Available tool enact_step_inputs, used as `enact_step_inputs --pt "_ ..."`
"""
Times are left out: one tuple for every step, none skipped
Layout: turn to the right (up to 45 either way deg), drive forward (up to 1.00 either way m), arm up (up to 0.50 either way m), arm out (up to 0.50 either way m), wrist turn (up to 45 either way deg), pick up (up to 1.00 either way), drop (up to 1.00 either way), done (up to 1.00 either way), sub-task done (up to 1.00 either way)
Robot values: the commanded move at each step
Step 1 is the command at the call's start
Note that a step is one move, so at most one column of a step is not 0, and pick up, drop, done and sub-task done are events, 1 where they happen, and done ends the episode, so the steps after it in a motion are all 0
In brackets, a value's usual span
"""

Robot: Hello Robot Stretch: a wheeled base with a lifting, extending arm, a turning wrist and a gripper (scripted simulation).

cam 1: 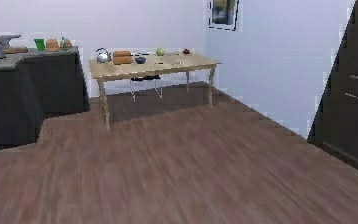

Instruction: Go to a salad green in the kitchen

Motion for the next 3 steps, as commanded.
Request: enact_step_inputs --pt "-39.0 0.00 0.00 0.00 0.0 0.00 0.00 0.00 0.00" --pt "0.0 1.00 0.00 0.00 0.0 0.00 0.00 0.00 0.00" --pt "-3.0 0.00 0.00 0.00 0.0 0.00 0.00 0.00 0.00"
